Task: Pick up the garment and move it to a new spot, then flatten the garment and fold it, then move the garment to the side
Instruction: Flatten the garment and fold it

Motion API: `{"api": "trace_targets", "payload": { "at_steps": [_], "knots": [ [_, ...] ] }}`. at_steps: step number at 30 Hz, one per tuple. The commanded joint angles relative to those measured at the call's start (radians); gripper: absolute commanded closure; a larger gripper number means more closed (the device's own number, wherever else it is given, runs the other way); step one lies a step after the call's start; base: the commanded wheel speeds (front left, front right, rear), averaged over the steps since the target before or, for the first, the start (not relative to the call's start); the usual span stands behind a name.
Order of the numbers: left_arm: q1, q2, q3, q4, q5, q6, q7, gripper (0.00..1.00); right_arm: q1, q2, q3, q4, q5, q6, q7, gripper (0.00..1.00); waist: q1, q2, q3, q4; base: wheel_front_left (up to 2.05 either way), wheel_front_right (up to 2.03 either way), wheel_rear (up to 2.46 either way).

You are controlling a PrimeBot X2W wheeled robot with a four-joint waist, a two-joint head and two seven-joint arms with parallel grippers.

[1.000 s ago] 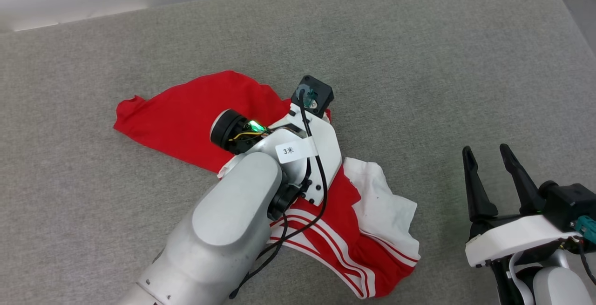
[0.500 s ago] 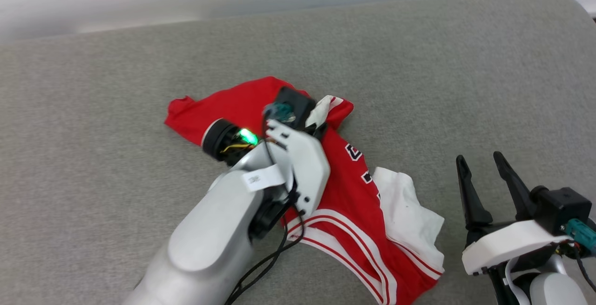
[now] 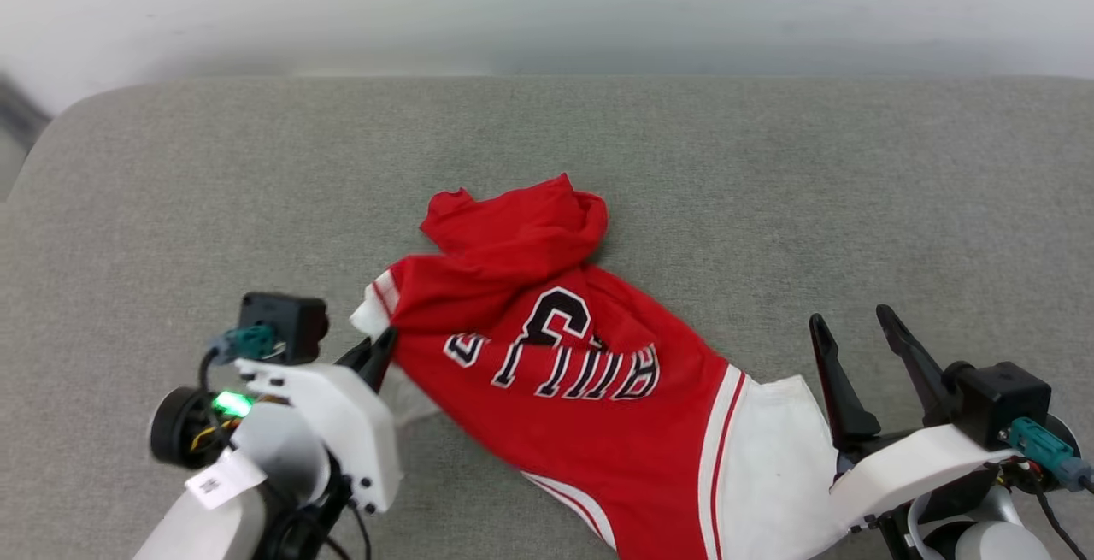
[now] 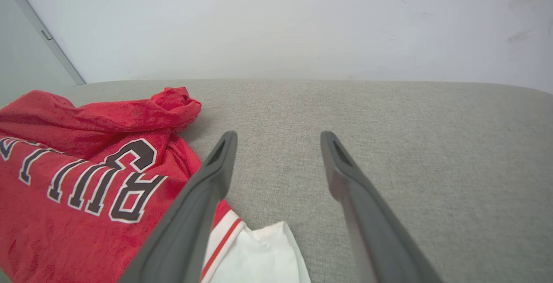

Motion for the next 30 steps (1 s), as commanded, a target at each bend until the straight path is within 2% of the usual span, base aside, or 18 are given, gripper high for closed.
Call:
{"api": "trace_targets", "payload": {
  "at_steps": [1,7,14,17,18,19,20,21,26,30],
  "knots": [
    [0.056,0.028,0.036,-0.036,-0.022,0.028,0.017,1.00,0.011,0.002,0.009,-0.002,0.005,0.000,0.002,0.00,0.0001,0.0000,0.003,0.012,0.00,0.00,0.00],
    [0.138,0.069,0.101,-0.011,-0.090,0.043,0.046,1.00,0.000,0.002,0.025,0.001,-0.002,0.000,0.002,0.00,0.0001,0.0000,0.018,0.003,0.00,0.00,0.00],
    [0.108,0.055,0.168,0.145,-0.161,-0.008,-0.034,1.00,-0.012,0.002,0.035,0.004,-0.008,0.000,0.004,0.00,0.0001,0.0000,0.032,-0.021,0.00,0.00,0.00],
    [0.089,0.068,0.175,0.203,-0.147,-0.028,-0.070,1.00,-0.015,0.002,0.038,0.004,-0.010,0.000,0.006,0.00,0.0001,0.0000,0.033,-0.027,0.00,0.00,0.00],
    [0.080,0.071,0.173,0.228,-0.140,-0.037,-0.086,0.93,-0.015,0.002,0.039,0.004,-0.010,0.000,0.007,0.00,0.0001,0.0000,0.034,-0.029,0.00,0.00,0.00],
    [0.071,0.073,0.170,0.253,-0.133,-0.047,-0.103,0.77,-0.016,0.002,0.040,0.004,-0.009,0.000,0.008,0.00,0.0001,0.0000,0.033,-0.031,0.00,0.00,0.00],
    [0.063,0.079,0.166,0.277,-0.122,-0.060,-0.121,0.30,-0.016,0.002,0.040,0.005,-0.008,0.000,0.008,0.00,0.0001,0.0000,0.033,-0.032,0.00,0.00,0.00],
    [0.054,0.081,0.163,0.300,-0.113,-0.066,-0.140,0.00,-0.016,0.002,0.041,0.005,-0.008,0.000,0.009,0.00,0.0001,0.0000,0.032,-0.033,0.00,0.00,0.00],
    [0.034,0.072,0.155,0.363,-0.042,-0.055,-0.266,0.00,-0.005,0.002,0.037,0.007,-0.010,0.000,0.012,0.00,0.0001,0.0000,0.012,-0.031,0.00,0.00,0.00],
    [0.023,0.059,0.167,0.367,0.026,-0.033,-0.452,0.00,0.007,0.002,0.033,0.002,-0.012,0.000,0.015,0.00,0.0001,0.0000,-0.012,-0.019,0.00,0.00,0.00]
  ]
}}
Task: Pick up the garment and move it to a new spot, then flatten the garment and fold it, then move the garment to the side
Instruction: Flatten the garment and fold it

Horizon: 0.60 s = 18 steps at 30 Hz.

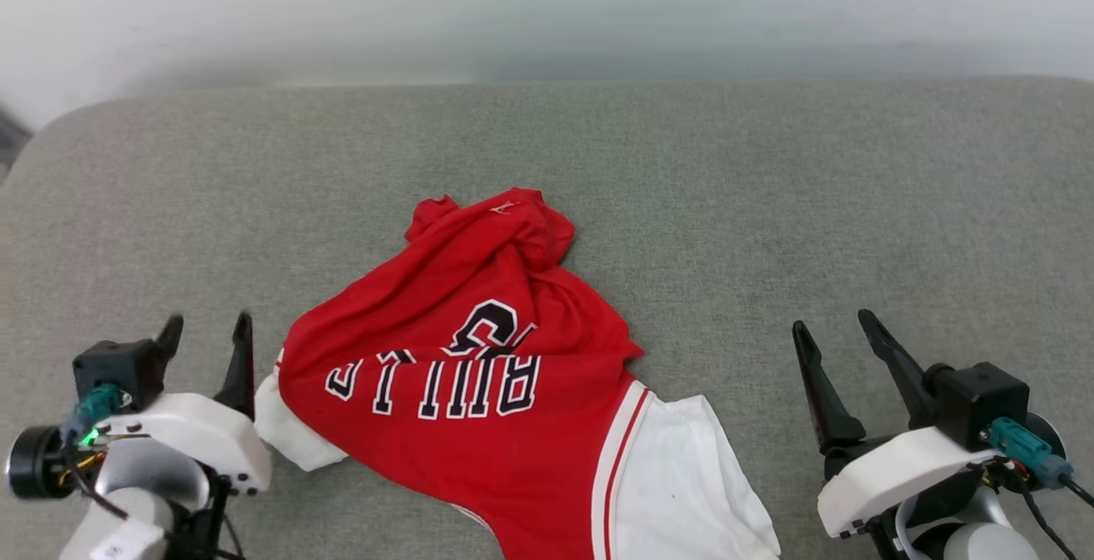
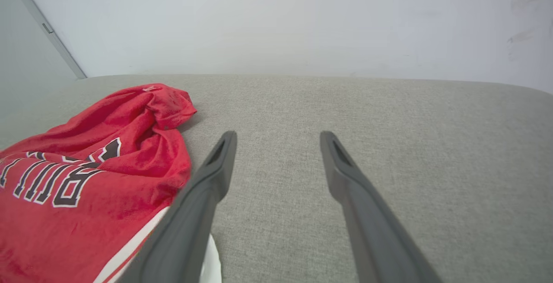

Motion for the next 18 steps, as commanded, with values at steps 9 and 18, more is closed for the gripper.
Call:
{"api": "trace_targets", "payload": {
  "at_steps": [9,18],
  "knots": [
    [0.053,-0.070,-0.024,-0.157,0.116,0.009,-0.231,0.00,0.027,0.003,-0.027,-0.026,-0.012,0.000,0.022,0.00,0.0001,0.0000,-0.046,0.039,0.00,0.00,0.00],
    [0.166,-0.146,-0.042,-0.306,0.195,0.005,-0.238,0.00,0.062,-0.069,0.044,-0.072,0.006,0.000,0.258,0.00,0.0001,0.0000,-0.055,0.053,0.00,0.00,0.00]
  ]
}}
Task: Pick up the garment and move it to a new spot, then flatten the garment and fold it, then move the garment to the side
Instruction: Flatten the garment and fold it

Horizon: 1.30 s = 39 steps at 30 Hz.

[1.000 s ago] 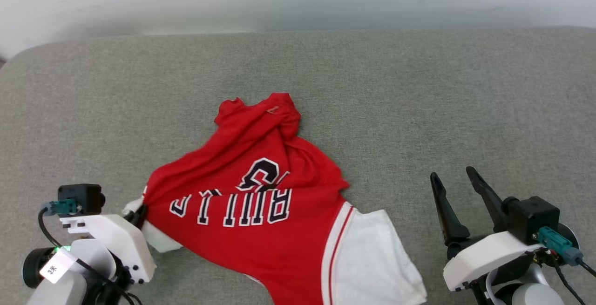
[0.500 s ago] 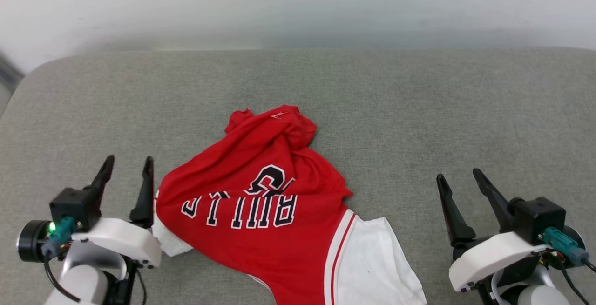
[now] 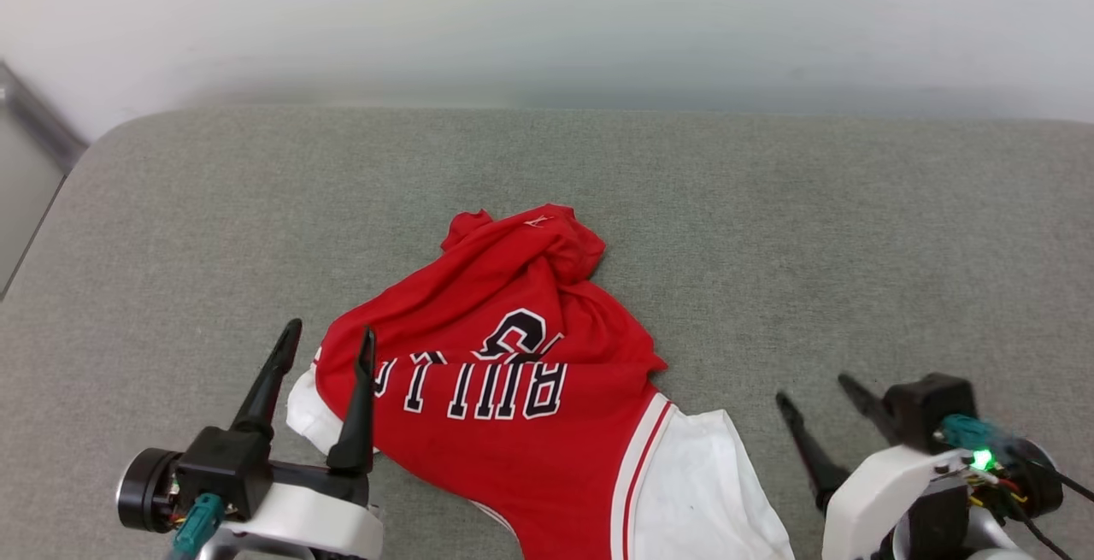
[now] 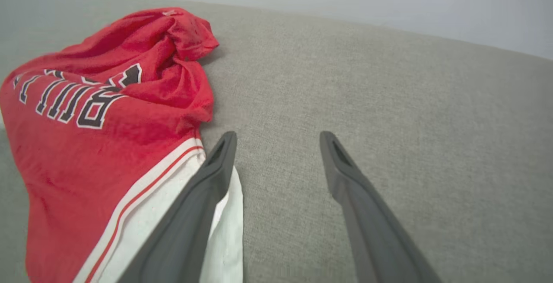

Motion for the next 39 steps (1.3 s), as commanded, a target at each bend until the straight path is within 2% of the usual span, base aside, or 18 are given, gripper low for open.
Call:
{"api": "trace_targets", "payload": {
  "at_steps": [1,6,11,16,25,26,27,30,36,37,39],
  "knots": [
    [0.005,-0.005,0.001,-0.009,0.008,-0.003,-0.004,0.00,0.012,-0.026,0.020,-0.015,0.012,0.000,0.054,0.00,0.0001,0.0000,0.004,0.005,0.00,0.00,0.00],
    [-0.019,-0.025,0.003,-0.016,0.027,-0.023,-0.004,0.00,-0.015,-0.106,0.085,-0.056,0.061,0.000,0.310,0.00,0.0001,0.0000,0.024,0.026,0.00,0.00,0.00],
    [-0.039,-0.044,0.009,-0.011,0.041,-0.043,-0.004,0.00,-0.066,-0.151,0.147,-0.010,0.129,0.000,0.466,0.00,0.0001,0.0000,0.038,0.057,0.00,0.00,0.00],
    [-0.045,-0.062,0.012,0.001,0.051,-0.062,-0.004,0.00,-0.126,-0.158,0.207,0.100,0.176,0.000,0.496,0.00,0.0001,0.0000,0.051,0.091,0.00,0.00,0.00],
    [-0.051,-0.093,0.026,0.025,0.068,-0.088,-0.004,0.00,-0.190,-0.173,0.288,0.309,0.174,0.000,0.459,0.00,0.0001,0.0000,0.076,0.144,0.00,0.00,0.00],
    [-0.050,-0.096,0.027,0.028,0.070,-0.091,-0.004,0.00,-0.193,-0.177,0.296,0.329,0.176,0.000,0.454,0.62,0.0001,0.0000,0.077,0.147,0.00,0.00,0.00],
    [-0.048,-0.098,0.028,0.030,0.072,-0.094,-0.004,0.00,-0.198,-0.180,0.301,0.342,0.181,0.000,0.448,1.00,0.0001,0.0000,0.077,0.149,0.00,0.00,0.00],
    [-0.040,-0.106,0.036,0.038,0.076,-0.100,-0.004,0.00,-0.216,-0.195,0.286,0.370,0.191,0.000,0.425,1.00,0.0001,0.0000,0.075,0.149,0.00,0.00,0.00],
    [-0.023,-0.116,0.049,0.055,0.081,-0.115,-0.004,0.00,-0.250,-0.262,0.190,0.402,0.191,-0.002,0.384,1.00,0.0001,0.0000,0.061,0.125,0.00,0.00,0.00],
    [-0.023,-0.124,0.053,0.061,0.084,-0.121,-0.004,0.00,-0.260,-0.304,0.144,0.410,0.188,-0.001,0.380,1.00,0.0001,0.0000,0.059,0.114,0.00,0.00,0.00],
    [-0.021,-0.128,0.056,0.064,0.086,-0.125,-0.004,0.00,-0.267,-0.337,0.110,0.415,0.191,-0.001,0.378,1.00,0.0001,0.0000,0.059,0.106,0.00,0.00,0.00]
  ]
}}
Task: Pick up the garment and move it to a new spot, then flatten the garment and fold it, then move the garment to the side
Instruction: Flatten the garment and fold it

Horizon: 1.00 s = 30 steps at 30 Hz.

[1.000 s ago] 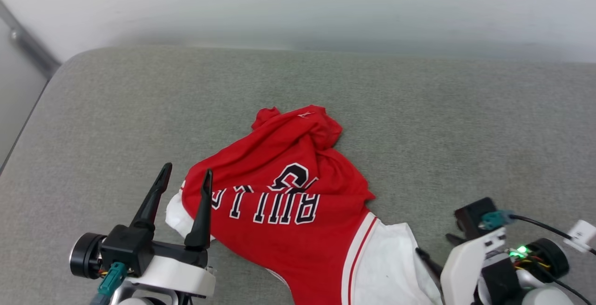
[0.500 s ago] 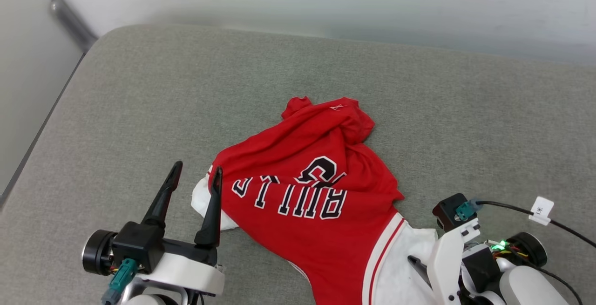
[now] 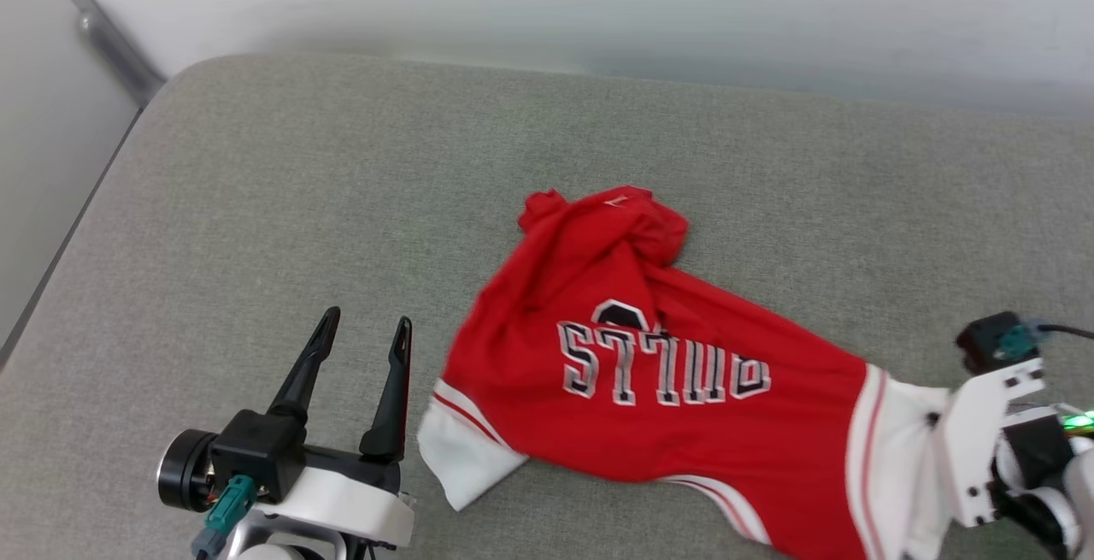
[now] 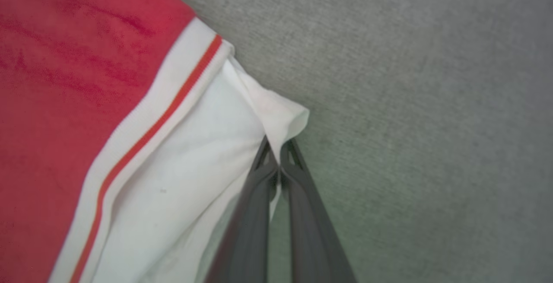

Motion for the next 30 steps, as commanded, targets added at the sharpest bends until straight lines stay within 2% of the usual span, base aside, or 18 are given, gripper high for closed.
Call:
{"api": "trace_targets", "payload": {
  "at_steps": [1,6,7,8,14,17,18,21,25,30],
  "knots": [
    [0.011,-0.003,0.005,0.004,0.004,-0.003,-0.002,0.00,-0.006,-0.033,-0.024,0.019,0.001,-0.002,0.004,1.00,-0.0001,0.0000,0.000,-0.008,0.00,0.00,0.00],
    [0.014,-0.011,0.012,0.016,0.010,-0.016,-0.002,0.00,-0.023,-0.068,-0.055,0.039,0.012,-0.002,-0.023,1.00,-0.0001,0.0000,0.003,-0.022,0.00,0.00,0.00],
    [0.015,-0.012,0.014,0.018,0.010,-0.017,-0.002,0.00,-0.025,-0.068,-0.053,0.039,0.012,-0.002,-0.039,0.71,-0.0001,0.0000,0.002,-0.025,0.00,0.00,0.00],
    [0.016,-0.013,0.016,0.020,0.011,-0.019,-0.002,0.00,-0.028,-0.066,-0.057,0.040,0.015,-0.002,-0.057,0.00,-0.0001,0.0000,0.002,-0.027,0.00,0.00,0.00],
    [0.022,-0.015,0.025,0.021,0.016,-0.031,-0.002,0.00,-0.038,-0.036,-0.062,0.019,0.014,-0.002,-0.230,0.00,-0.0001,0.0000,-0.019,-0.044,0.00,0.00,0.00],
    [0.030,-0.015,0.027,0.014,0.014,-0.034,-0.002,0.00,-0.024,-0.022,-0.072,-0.026,0.019,-0.002,-0.337,0.00,-0.0001,0.0000,-0.032,-0.054,0.00,0.00,0.00],
    [0.030,-0.015,0.027,0.014,0.014,-0.034,-0.002,0.00,-0.024,-0.022,-0.072,-0.026,0.019,-0.002,-0.337,0.00,-0.0001,0.0000,-0.032,-0.054,0.00,0.00,0.00],
    [0.041,-0.017,0.031,0.003,0.004,-0.037,-0.003,0.00,0.003,-0.001,-0.102,-0.084,0.020,-0.002,-0.459,0.00,-0.0001,0.0000,-0.043,-0.067,0.00,0.00,0.00],
    [0.054,-0.017,0.036,-0.014,-0.009,-0.040,-0.003,0.00,0.048,0.049,-0.164,-0.175,0.004,-0.002,-0.614,0.00,-0.0001,0.0000,-0.057,-0.087,0.00,0.00,0.00],
    [0.064,-0.003,0.025,-0.040,-0.016,-0.047,0.026,0.00,0.134,0.149,-0.240,-0.287,-0.045,-0.002,-0.747,0.00,-0.0001,0.0000,-0.060,-0.112,0.00,0.00,0.00]
  ]
}}
